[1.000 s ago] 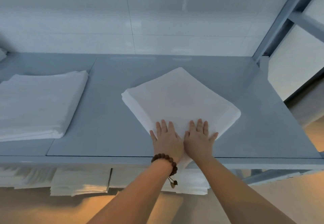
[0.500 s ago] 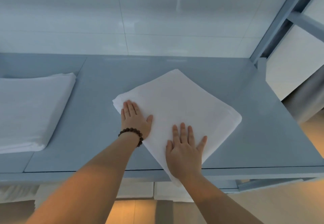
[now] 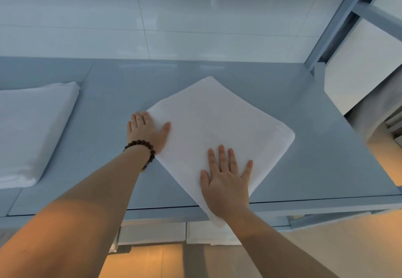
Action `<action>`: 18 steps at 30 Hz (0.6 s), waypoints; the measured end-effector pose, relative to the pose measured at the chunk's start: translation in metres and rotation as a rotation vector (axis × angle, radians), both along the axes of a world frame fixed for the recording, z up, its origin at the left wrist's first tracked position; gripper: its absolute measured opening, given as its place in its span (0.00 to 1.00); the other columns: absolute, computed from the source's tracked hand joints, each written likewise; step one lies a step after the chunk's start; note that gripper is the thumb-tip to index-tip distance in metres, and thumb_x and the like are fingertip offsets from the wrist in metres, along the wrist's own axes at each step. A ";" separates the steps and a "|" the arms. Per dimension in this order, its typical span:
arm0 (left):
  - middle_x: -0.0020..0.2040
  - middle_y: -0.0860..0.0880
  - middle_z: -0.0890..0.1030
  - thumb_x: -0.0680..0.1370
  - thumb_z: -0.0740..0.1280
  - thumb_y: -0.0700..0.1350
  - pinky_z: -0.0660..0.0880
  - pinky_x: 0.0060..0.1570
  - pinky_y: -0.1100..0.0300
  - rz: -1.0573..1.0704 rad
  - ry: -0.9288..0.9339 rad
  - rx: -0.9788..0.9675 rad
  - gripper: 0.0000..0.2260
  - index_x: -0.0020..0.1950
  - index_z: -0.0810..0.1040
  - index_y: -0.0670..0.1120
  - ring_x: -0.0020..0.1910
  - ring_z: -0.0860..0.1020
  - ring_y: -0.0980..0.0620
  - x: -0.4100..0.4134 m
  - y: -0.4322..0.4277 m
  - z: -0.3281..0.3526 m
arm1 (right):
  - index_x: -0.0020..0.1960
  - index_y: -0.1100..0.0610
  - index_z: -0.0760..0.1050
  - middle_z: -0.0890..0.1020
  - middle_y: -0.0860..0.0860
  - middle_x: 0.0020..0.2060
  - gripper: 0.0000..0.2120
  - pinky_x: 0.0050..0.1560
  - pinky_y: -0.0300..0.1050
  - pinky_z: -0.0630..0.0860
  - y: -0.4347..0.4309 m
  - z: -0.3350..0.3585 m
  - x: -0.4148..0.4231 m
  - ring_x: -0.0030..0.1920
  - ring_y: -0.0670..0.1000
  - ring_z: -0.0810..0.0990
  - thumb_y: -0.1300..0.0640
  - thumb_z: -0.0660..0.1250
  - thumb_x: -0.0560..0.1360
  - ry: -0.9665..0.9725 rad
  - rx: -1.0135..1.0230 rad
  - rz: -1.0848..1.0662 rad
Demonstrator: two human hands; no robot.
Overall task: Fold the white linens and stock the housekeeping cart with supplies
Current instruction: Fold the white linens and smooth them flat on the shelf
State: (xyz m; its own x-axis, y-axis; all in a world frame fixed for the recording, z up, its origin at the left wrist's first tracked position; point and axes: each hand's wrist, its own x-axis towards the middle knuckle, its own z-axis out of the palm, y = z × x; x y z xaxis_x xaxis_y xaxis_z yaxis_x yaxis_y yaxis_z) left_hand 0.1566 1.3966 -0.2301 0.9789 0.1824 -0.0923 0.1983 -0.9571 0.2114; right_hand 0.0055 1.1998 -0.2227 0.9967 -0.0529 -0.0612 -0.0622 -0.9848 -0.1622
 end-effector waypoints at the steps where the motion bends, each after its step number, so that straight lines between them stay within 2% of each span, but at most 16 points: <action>1: 0.78 0.39 0.51 0.77 0.47 0.68 0.46 0.75 0.49 0.015 -0.009 0.021 0.41 0.78 0.47 0.38 0.77 0.49 0.43 -0.006 0.000 -0.001 | 0.77 0.46 0.36 0.39 0.47 0.77 0.30 0.68 0.67 0.29 -0.003 0.000 -0.001 0.76 0.50 0.35 0.41 0.33 0.76 0.006 -0.006 0.025; 5: 0.76 0.34 0.55 0.77 0.46 0.67 0.47 0.73 0.40 0.066 0.049 0.152 0.37 0.78 0.49 0.43 0.75 0.52 0.36 -0.027 0.003 0.009 | 0.77 0.45 0.35 0.39 0.46 0.77 0.30 0.68 0.66 0.27 -0.017 0.004 -0.001 0.76 0.50 0.34 0.40 0.33 0.76 0.043 -0.039 0.141; 8: 0.78 0.39 0.47 0.76 0.45 0.68 0.41 0.70 0.35 -0.010 0.081 0.212 0.34 0.78 0.44 0.53 0.76 0.47 0.34 -0.039 -0.001 0.019 | 0.76 0.44 0.34 0.37 0.44 0.76 0.29 0.68 0.67 0.28 -0.024 0.009 -0.001 0.75 0.50 0.32 0.39 0.34 0.77 0.081 -0.058 0.255; 12: 0.79 0.47 0.39 0.76 0.41 0.68 0.37 0.70 0.35 -0.298 0.006 0.278 0.31 0.77 0.40 0.60 0.77 0.39 0.40 -0.058 -0.015 0.021 | 0.76 0.43 0.33 0.35 0.42 0.75 0.29 0.69 0.65 0.27 -0.045 0.015 -0.004 0.75 0.50 0.31 0.37 0.32 0.77 0.106 -0.088 0.433; 16: 0.78 0.50 0.37 0.73 0.37 0.70 0.39 0.71 0.36 -0.290 0.071 0.217 0.32 0.75 0.36 0.63 0.76 0.38 0.40 -0.085 -0.013 0.013 | 0.75 0.39 0.32 0.34 0.40 0.75 0.28 0.69 0.62 0.27 -0.073 0.019 -0.006 0.74 0.47 0.29 0.36 0.32 0.77 0.126 -0.121 0.608; 18: 0.78 0.51 0.37 0.72 0.35 0.71 0.39 0.72 0.38 -0.263 0.061 0.203 0.32 0.75 0.36 0.64 0.76 0.38 0.40 -0.100 -0.012 0.012 | 0.74 0.37 0.32 0.35 0.39 0.75 0.27 0.70 0.61 0.28 -0.079 0.018 -0.008 0.74 0.46 0.30 0.36 0.32 0.77 0.117 -0.127 0.574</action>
State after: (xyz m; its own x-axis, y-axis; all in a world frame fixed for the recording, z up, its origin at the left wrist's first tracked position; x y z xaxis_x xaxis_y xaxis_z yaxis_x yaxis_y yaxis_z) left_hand 0.0570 1.3848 -0.2182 0.9887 -0.0553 -0.1394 -0.0550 -0.9985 0.0063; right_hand -0.0028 1.1207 -0.2044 0.8554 0.4777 -0.2003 0.4748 -0.8777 -0.0652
